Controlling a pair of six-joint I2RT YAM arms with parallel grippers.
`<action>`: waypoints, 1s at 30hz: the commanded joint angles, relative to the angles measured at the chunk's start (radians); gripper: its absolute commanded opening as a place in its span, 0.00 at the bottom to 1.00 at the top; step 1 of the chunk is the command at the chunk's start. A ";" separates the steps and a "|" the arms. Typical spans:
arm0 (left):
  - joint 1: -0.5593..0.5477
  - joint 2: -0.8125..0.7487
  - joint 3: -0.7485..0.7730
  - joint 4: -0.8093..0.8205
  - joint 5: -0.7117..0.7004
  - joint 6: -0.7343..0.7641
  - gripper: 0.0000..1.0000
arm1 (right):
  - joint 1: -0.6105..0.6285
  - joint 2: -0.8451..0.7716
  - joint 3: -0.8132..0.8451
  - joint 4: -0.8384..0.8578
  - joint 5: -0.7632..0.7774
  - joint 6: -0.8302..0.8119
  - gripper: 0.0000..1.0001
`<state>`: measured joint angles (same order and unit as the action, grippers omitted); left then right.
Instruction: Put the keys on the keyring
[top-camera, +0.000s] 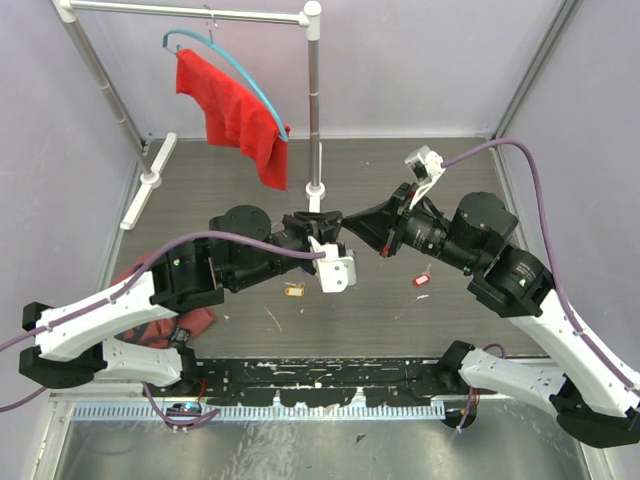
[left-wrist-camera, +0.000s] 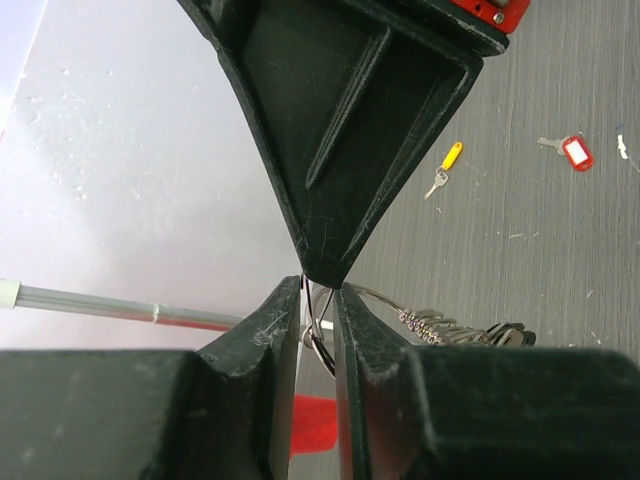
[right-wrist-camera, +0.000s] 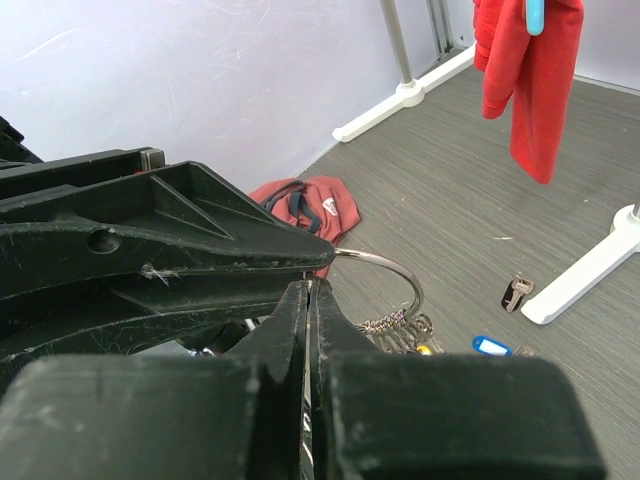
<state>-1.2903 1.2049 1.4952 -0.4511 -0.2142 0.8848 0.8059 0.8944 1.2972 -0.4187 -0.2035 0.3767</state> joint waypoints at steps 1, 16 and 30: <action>-0.001 -0.024 -0.010 0.070 0.009 -0.012 0.25 | 0.000 -0.020 0.008 0.064 -0.002 0.010 0.01; -0.001 -0.034 -0.049 0.153 -0.069 -0.055 0.32 | 0.000 -0.064 -0.020 0.117 -0.005 0.004 0.01; -0.002 -0.041 -0.059 0.186 -0.016 -0.079 0.30 | 0.000 -0.070 -0.034 0.135 -0.009 0.005 0.01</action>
<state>-1.2922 1.1927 1.4509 -0.3332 -0.2600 0.8307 0.8051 0.8417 1.2636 -0.3592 -0.1967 0.3763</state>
